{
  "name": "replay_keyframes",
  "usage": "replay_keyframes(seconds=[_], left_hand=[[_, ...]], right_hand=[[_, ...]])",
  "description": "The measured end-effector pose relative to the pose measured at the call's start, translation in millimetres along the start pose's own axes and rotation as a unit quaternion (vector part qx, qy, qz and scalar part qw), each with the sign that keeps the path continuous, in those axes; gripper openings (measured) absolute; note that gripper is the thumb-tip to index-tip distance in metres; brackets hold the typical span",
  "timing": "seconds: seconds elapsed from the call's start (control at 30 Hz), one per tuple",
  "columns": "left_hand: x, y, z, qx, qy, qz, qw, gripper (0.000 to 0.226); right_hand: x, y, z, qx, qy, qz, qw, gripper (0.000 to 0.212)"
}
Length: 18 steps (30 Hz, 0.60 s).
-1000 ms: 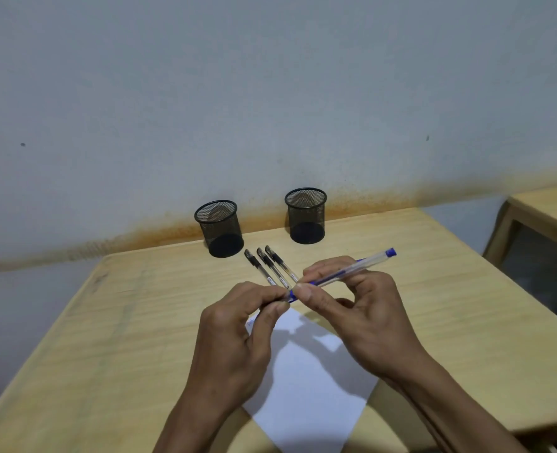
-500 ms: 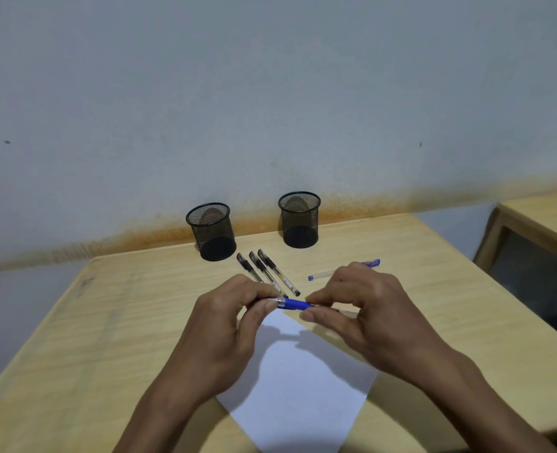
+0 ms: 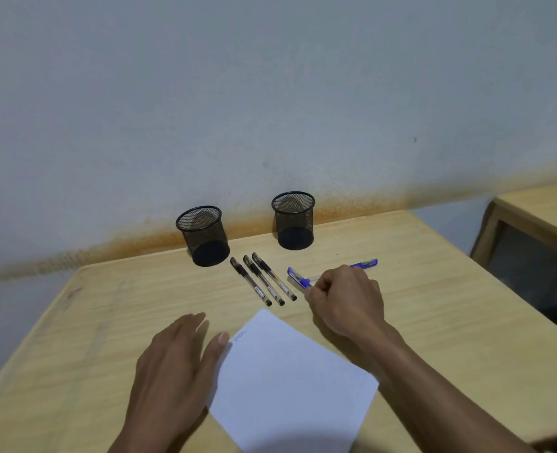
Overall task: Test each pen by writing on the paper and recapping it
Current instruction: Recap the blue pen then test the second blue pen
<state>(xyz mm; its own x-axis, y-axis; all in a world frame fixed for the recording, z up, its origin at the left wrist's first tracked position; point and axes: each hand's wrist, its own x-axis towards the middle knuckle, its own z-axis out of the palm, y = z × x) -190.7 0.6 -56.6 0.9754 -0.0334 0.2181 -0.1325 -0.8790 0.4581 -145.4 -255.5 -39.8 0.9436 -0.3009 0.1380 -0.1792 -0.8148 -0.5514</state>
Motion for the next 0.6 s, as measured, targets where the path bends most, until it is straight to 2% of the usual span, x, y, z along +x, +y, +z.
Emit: replay_keyframes(seconds=[0.1, 0.3, 0.6], left_hand=[[-4.6, -11.4, 6.8, 0.034, 0.0, -0.009, 0.999, 0.085], [-8.4, -15.2, 16.8, 0.052, 0.007, -0.007, 0.999, 0.079], [-8.1, -19.9, 21.9, 0.067, 0.01, -0.002, 0.998, 0.077]], right_hand=[[5.8, -5.3, 11.0, -0.04, 0.018, 0.011, 0.999, 0.023], [8.9, -4.0, 14.2, -0.098, 0.048, 0.021, 0.994, 0.026], [18.4, 13.9, -6.0, -0.07, 0.053, 0.029, 0.996, 0.033]])
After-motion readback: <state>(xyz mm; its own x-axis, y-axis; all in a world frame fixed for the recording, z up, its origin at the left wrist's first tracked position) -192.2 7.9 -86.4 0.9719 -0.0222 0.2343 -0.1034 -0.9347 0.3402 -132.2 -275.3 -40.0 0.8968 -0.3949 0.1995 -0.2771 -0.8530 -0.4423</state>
